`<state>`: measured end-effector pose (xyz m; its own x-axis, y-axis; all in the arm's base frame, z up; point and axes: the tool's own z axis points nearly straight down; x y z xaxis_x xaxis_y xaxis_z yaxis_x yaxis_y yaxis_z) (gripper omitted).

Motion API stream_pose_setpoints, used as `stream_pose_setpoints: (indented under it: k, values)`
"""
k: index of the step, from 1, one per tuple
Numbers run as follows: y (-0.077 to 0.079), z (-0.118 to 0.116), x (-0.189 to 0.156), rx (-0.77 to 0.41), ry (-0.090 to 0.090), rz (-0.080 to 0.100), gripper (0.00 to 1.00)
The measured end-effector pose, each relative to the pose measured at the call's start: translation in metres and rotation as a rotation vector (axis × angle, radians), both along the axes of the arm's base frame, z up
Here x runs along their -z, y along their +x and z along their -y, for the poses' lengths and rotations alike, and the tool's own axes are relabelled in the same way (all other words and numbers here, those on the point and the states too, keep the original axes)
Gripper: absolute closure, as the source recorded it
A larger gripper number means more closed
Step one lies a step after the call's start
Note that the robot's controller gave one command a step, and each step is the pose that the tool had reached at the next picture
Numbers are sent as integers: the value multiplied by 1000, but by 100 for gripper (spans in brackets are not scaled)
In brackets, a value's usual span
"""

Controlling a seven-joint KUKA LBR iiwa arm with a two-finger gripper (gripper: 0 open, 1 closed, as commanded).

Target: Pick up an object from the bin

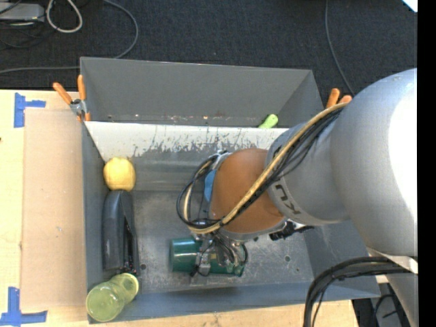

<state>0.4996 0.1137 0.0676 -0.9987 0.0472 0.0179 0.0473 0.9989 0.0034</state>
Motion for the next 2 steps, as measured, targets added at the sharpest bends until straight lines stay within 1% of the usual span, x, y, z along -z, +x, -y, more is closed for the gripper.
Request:
stream_pose_setpoints:
  k: [2]
  values:
    - [0, 0, -7, 2, 0, -1, 100]
